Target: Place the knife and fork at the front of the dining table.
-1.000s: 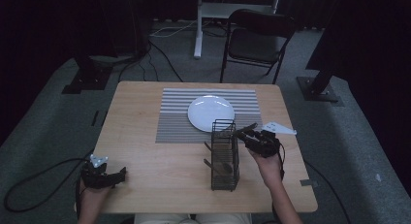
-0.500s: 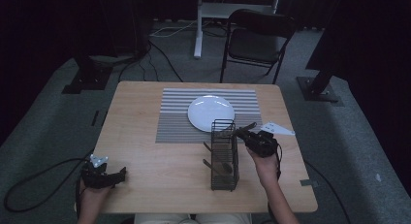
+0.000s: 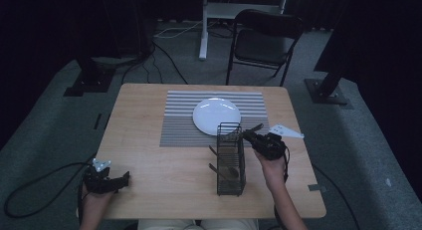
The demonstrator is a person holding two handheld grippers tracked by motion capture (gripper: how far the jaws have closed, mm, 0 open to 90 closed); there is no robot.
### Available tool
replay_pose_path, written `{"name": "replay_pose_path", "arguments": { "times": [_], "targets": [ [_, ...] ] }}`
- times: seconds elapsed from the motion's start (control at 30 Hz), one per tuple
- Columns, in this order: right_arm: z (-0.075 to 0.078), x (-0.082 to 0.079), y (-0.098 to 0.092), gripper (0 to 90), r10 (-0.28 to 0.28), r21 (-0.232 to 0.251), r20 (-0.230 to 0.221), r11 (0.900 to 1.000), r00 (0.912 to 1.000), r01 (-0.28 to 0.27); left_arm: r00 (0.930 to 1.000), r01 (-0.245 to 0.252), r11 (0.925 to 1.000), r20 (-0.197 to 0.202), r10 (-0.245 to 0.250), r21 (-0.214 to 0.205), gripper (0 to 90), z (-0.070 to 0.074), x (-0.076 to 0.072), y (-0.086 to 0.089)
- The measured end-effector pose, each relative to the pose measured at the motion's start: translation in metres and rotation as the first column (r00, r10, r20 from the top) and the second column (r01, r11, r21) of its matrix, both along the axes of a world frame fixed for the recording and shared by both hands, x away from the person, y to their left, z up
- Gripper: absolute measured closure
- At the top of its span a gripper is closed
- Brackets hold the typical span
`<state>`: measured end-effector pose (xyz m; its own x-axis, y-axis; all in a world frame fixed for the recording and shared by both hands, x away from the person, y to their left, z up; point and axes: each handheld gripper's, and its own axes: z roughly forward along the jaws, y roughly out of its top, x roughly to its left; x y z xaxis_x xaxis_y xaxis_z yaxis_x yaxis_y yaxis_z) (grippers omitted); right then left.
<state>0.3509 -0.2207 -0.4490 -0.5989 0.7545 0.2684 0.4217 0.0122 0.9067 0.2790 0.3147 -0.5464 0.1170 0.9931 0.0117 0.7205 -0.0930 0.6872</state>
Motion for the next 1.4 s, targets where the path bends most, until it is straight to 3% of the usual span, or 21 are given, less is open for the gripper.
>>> {"name": "replay_pose_path", "arguments": {
  "times": [0.47, 0.53, 0.57, 0.67, 1.13, 1.4],
  "targets": [
    [0.002, 0.000, -0.006, 81.8, 0.016, -0.016, 0.008, 0.9997, 0.9998, -0.016, 1.0000, 0.000, 1.0000, 0.000, 0.000, 0.000, 0.7, 0.000, 0.000, 0.000],
    [0.005, 0.000, -0.013, 83.6, 0.050, 0.042, 0.013, 0.9978, 0.9987, -0.051, 1.0000, -0.001, 1.0000, 0.000, 0.001, 0.000, 0.7, 0.000, 0.000, 0.000],
    [0.008, -0.001, -0.015, 83.6, 0.042, 0.053, 0.011, 0.9977, 0.9991, -0.042, 1.0000, -0.002, 1.0000, 0.000, 0.002, 0.000, 0.7, 0.000, 0.000, 0.000],
    [0.014, -0.002, -0.017, 83.6, 0.022, 0.017, 0.023, 0.9996, 0.9995, -0.023, 1.0000, -0.005, 1.0000, 0.000, 0.005, 0.000, 0.7, 0.000, 0.000, 0.000],
    [0.020, -0.004, -0.019, 83.7, 0.001, 0.037, 0.055, 0.9993, 0.9985, -0.003, 1.0000, -0.005, 1.0000, 0.000, 0.005, 0.000, 0.7, 0.000, 0.000, 0.000],
    [0.037, -0.005, -0.032, 83.6, -0.010, 0.129, 0.100, 0.9917, 0.9949, -0.003, 1.0000, -0.006, 1.0000, 0.002, 0.006, 0.000, 0.7, 0.000, 0.000, 0.000]
  ]
}}
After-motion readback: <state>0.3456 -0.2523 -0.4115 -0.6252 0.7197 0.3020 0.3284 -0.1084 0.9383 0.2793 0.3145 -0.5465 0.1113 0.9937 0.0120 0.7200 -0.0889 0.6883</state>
